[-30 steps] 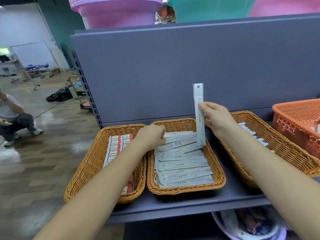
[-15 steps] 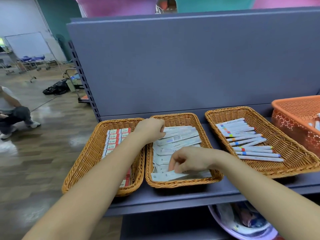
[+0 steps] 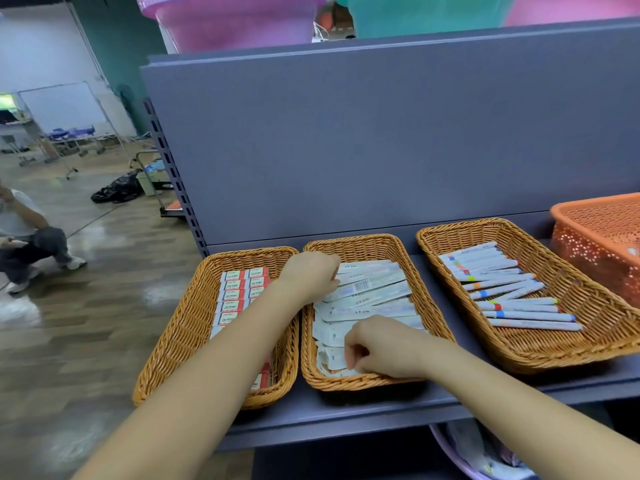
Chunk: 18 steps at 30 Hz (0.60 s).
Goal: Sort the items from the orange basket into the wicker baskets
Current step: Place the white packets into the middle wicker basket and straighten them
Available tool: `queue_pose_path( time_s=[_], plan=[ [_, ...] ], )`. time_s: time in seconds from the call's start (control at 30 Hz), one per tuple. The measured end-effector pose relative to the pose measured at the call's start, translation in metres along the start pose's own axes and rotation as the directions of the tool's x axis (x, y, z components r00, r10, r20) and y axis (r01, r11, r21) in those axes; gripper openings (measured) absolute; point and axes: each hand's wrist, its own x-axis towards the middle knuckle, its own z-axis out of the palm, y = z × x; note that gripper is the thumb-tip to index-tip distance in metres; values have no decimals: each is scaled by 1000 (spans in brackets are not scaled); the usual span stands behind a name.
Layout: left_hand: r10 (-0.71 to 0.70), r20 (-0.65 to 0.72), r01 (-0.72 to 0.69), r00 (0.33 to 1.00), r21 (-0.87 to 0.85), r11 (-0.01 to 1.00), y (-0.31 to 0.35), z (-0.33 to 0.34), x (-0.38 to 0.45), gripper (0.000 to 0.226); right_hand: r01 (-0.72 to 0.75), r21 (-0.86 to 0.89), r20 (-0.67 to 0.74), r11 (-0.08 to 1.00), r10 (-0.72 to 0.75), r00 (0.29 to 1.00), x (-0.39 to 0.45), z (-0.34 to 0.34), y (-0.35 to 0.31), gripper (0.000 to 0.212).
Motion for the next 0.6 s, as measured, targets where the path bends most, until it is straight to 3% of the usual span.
queue_pose_path(
  time_s=[0.1,0.27,0.4,0.6],
  plan=[
    [32,-24,-31,999,62,998,1,1,1,22,-26,17,-96,1000,27,995,4,-20,5,17],
    [67,-76,-58,995,116,992,4,7,7,26,-208,-216,-430,954,98,897,35,-43,32,28],
    [134,-58,-123,989,162,979,9,16,15,28,-311,-405,-406,860,136,904,50,-38,50,29],
    [193,-46,-186,980,118,975,23,19,36,37,-366,-364,-436,856,190,880,44,-44,74,32]
  ],
)
